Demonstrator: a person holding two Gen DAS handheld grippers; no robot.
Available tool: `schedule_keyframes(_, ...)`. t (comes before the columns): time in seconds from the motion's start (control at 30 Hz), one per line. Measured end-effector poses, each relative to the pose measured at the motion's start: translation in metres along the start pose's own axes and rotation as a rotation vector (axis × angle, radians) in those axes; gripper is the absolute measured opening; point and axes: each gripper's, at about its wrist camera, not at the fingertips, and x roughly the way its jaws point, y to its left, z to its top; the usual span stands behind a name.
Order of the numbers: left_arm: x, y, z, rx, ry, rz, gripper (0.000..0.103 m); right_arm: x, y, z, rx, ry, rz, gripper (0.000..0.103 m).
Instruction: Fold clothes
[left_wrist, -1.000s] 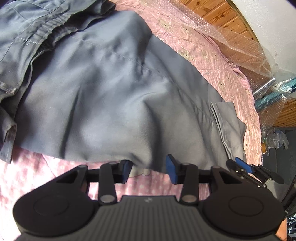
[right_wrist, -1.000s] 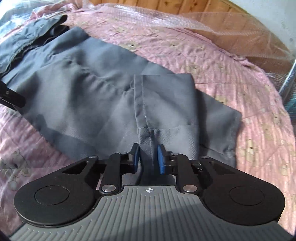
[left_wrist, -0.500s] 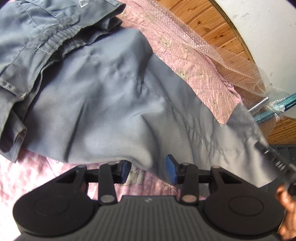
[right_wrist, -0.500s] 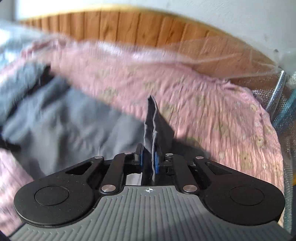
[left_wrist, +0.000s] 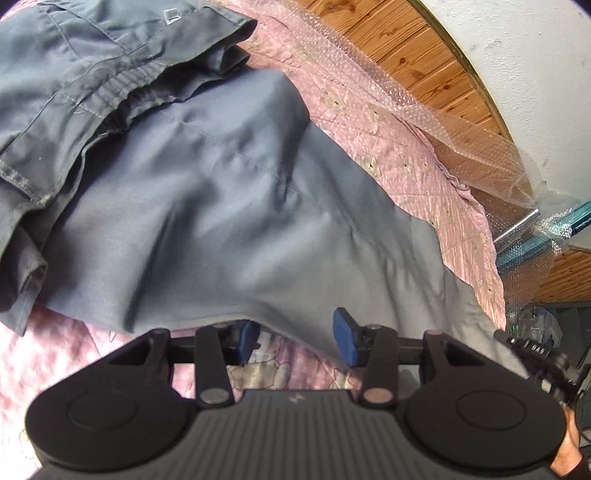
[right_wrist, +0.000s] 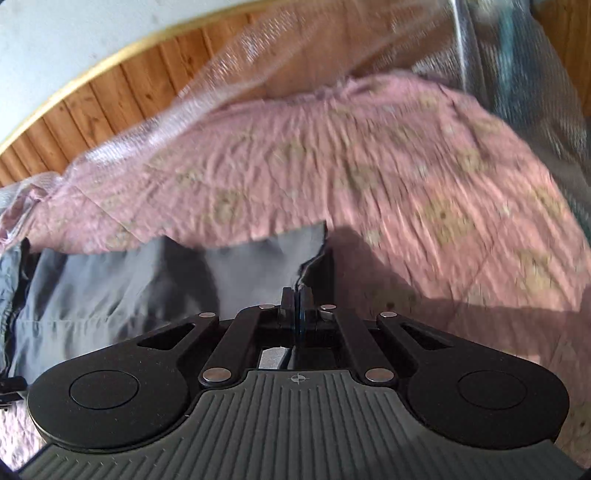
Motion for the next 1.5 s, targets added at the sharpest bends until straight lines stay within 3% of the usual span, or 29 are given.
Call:
schedule_keyframes(0.13,0.002,-0.008,0.011,0.017,-0.014,-0.016,0.044,-0.013,-0.010,0.001,0.107,-0.042,0.051,0.000)
schedule_keyframes(0.23,0.011,-0.012,0.013,0.052,0.018,0.000,0.044,-0.016,-0.012,0.012,0.111,-0.070,0.012,0.000)
schedule_keyframes(0.27,0.013,-0.014,0.013,0.065,0.028,0.004,0.044,-0.012,-0.015,0.009,0.122,-0.058,-0.006,0.003)
schedule_keyframes(0.3,0.014,-0.016,0.014,0.076,0.033,0.001,0.044,-0.008,-0.017,0.006,0.133,-0.044,-0.024,0.018)
schedule_keyframes(0.33,0.015,-0.018,0.015,0.086,0.037,-0.003,0.044,-0.006,-0.019,-0.003,0.150,-0.031,-0.044,0.024)
schedule_keyframes(0.37,0.015,-0.020,0.018,0.093,0.038,-0.013,0.044,-0.010,-0.020,-0.014,0.167,-0.043,-0.071,0.037)
schedule_keyframes(0.47,0.017,-0.025,0.027,0.112,0.045,-0.046,0.045,-0.051,-0.009,-0.057,0.209,-0.167,-0.104,0.040)
schedule_keyframes(0.57,0.025,-0.026,0.038,0.127,0.063,-0.067,0.045,-0.081,0.033,-0.104,0.243,-0.192,0.114,0.040)
schedule_keyframes(0.6,0.028,-0.026,0.041,0.129,0.070,-0.073,0.045,-0.077,0.053,-0.119,0.270,-0.138,0.254,0.040)
schedule_keyframes(0.7,0.036,-0.028,0.048,0.161,0.103,-0.087,0.045,-0.035,0.109,-0.159,0.392,0.031,0.564,0.040)
schedule_keyframes(0.83,0.040,-0.033,0.056,0.236,0.144,-0.108,0.045,0.019,0.150,-0.184,0.597,0.041,0.610,0.040)
schedule_keyframes(0.93,0.043,-0.035,0.061,0.276,0.173,-0.133,0.045,0.042,0.167,-0.192,0.726,0.009,0.600,0.044)
schedule_keyframes(1.03,0.045,-0.038,0.062,0.326,0.204,-0.160,0.046,0.054,0.183,-0.193,0.820,-0.058,0.557,0.035)
schedule_keyframes(1.07,0.045,-0.039,0.062,0.344,0.214,-0.169,0.046,0.058,0.187,-0.193,0.842,-0.057,0.550,0.009)
schedule_keyframes(1.1,0.045,-0.041,0.061,0.361,0.225,-0.182,0.046,0.060,0.193,-0.194,0.866,-0.053,0.520,0.000)
schedule_keyframes(1.23,0.038,-0.042,0.058,0.403,0.266,-0.240,0.049,0.020,0.215,-0.220,0.873,-0.099,0.482,0.000)
schedule_keyframes(1.37,0.044,-0.040,0.050,0.462,0.299,-0.242,0.049,-0.006,0.221,-0.241,0.823,-0.144,0.396,0.000)
schedule_keyframes(1.43,0.048,-0.039,0.049,0.470,0.297,-0.238,0.048,-0.013,0.206,-0.241,0.832,-0.197,0.336,0.017)
schedule_keyframes(1.47,0.050,-0.038,0.049,0.468,0.290,-0.235,0.048,-0.016,0.192,-0.236,0.838,-0.220,0.291,0.039)
schedule_keyframes(1.5,0.051,-0.036,0.051,0.450,0.282,-0.235,0.047,-0.018,0.179,-0.231,0.837,-0.246,0.251,0.052)
